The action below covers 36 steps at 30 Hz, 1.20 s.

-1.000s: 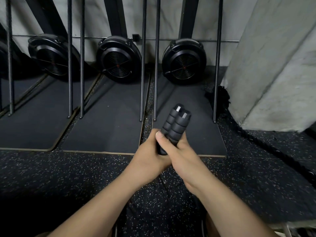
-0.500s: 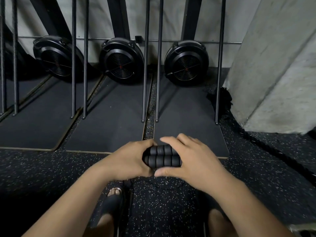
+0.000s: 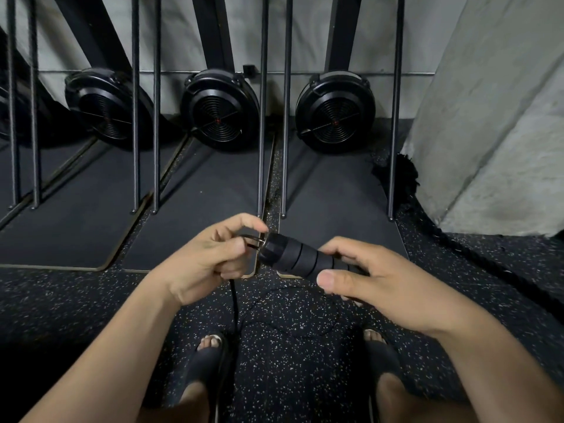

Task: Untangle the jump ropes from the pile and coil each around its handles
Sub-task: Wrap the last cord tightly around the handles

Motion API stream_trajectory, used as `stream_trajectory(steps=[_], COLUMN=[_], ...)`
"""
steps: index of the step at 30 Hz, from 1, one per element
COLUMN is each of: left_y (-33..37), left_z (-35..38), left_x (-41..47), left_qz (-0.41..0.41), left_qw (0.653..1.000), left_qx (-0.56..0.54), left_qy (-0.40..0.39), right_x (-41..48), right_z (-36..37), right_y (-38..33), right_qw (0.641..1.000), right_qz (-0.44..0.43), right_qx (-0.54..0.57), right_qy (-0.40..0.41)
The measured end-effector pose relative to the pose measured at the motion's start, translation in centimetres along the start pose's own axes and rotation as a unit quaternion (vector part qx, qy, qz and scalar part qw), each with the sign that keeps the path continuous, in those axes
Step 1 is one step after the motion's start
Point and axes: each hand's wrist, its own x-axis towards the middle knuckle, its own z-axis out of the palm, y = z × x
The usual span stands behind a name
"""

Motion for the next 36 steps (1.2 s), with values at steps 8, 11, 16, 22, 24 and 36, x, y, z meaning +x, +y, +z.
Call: stream_trajectory(steps=[8, 11, 16, 22, 24, 36], left_y=[-2.2, -3.9, -5.5, -4.1, -4.0, -0.4], left_z=[5.2, 7.4, 9.6, 10.5, 10.4, 8.0], left_x=[3.0, 3.5, 3.2, 2.6, 2.5, -0.2], left_qz=[0.014, 0.002, 0.007, -0.088, -0.108, -0.060], left_qw=[0.980, 0.966, 0.951, 0.925, 0.895, 0.900], left_qx=[-0.040, 0.090, 0.211, 0.286, 0.364, 0.422], left_qy=[0.195, 0.242, 0.227, 0.234, 0.234, 0.090], right_x=[0.0, 0.8, 1.6, 1.7, 1.7, 1.0], right_z=[2.5, 3.8, 4.7, 4.6, 4.5, -1.3], right_y=[-0.4, 0.0, 0.1, 0.0, -0.1, 1.3], right_qw=[0.987, 0.966, 0.967, 0.985, 0.986, 0.987], right_qz=[-0.085, -0.094, -0.060, -0.029, -0.031, 0.014], right_qx=[0.131, 0.233, 0.227, 0.092, 0.106, -0.072], right_qy=[0.034, 0.061, 0.093, 0.140, 0.127, 0.142])
